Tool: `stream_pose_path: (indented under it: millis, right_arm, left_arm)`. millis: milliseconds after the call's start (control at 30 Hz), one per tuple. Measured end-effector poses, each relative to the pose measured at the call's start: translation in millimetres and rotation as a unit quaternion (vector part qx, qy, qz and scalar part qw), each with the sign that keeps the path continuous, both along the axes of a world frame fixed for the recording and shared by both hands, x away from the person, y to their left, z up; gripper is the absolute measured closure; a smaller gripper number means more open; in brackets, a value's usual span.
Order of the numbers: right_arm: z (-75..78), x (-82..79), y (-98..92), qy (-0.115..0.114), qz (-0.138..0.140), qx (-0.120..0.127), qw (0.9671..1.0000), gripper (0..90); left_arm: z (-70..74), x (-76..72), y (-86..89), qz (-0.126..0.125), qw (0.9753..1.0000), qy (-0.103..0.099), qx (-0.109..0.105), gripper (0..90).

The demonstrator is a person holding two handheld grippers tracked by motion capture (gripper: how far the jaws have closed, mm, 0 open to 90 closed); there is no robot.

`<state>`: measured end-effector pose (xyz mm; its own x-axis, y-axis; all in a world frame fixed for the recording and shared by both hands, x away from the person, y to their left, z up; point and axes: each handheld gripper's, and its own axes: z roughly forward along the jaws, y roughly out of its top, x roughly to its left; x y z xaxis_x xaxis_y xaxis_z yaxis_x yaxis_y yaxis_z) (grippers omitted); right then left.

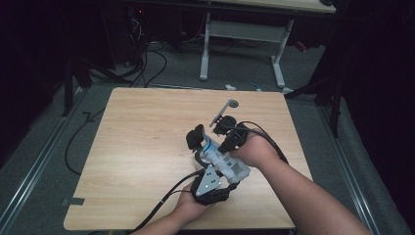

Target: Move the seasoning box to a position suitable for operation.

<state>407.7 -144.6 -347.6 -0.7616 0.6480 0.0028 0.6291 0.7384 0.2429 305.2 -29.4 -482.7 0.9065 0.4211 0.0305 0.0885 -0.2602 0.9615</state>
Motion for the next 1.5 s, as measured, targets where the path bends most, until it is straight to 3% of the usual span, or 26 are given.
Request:
stream_pose_path:
  millis: [433,700,1033,1500]
  right_arm:
    - [-5.4,-7.8,-7.3,0.003,-0.003,0.004,1.0,89.2]
    - [-6.9,-10.1,-10.8,0.003,-0.005,0.005,1.0,89.1]
    - [-10.2,-13.6,-16.0,0.008,-0.01,0.004,0.9999,89.1]
    - [-9.5,-18.0,-21.1,0.009,-0.016,0.006,0.9998,89.1]
  left_arm:
    - [-10.5,-3.4,-1.9,-0.003,0.9998,-0.005,0.019,52.8]
    - [-16.9,-1.0,-1.8,-0.005,0.9996,0.01,0.025,52.3]
    - [-25.7,-0.2,-3.6,-0.005,0.999,0.011,0.043,51.8]
    - [-31.9,1.2,-2.3,0.003,0.9986,0.01,0.052,50.9]
